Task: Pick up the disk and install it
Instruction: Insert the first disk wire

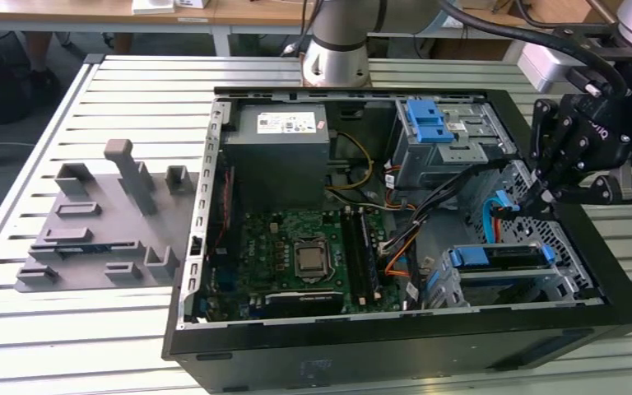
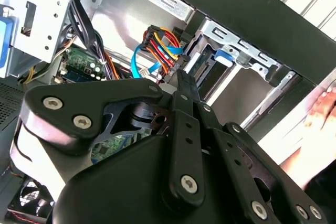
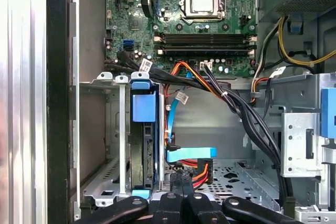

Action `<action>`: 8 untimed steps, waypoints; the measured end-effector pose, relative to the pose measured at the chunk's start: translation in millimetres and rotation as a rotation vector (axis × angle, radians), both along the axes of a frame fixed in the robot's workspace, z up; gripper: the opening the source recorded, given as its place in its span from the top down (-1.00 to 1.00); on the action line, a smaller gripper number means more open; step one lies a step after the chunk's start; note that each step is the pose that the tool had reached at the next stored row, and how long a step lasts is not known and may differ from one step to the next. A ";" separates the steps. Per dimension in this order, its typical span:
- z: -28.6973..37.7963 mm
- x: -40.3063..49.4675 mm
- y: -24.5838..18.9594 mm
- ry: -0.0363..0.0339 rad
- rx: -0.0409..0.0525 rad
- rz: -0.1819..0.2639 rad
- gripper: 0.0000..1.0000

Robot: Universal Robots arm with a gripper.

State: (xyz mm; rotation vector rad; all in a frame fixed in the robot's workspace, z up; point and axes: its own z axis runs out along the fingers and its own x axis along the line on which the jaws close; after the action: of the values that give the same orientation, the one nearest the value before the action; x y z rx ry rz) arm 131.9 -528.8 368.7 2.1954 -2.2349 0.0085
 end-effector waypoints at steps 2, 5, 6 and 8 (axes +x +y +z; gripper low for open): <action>0.0 0.0 0.0 0.0000 -0.0001 0.000 0.79; 0.0 0.0 0.2 0.0000 -0.0010 0.000 0.79; 0.0 0.0 0.2 0.0000 -0.0011 0.000 0.79; 0.1 0.0 0.5 0.0000 -0.0020 0.000 0.77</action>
State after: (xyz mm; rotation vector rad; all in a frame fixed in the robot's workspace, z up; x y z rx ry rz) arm 131.9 -528.4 368.7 2.1944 -2.2339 0.0108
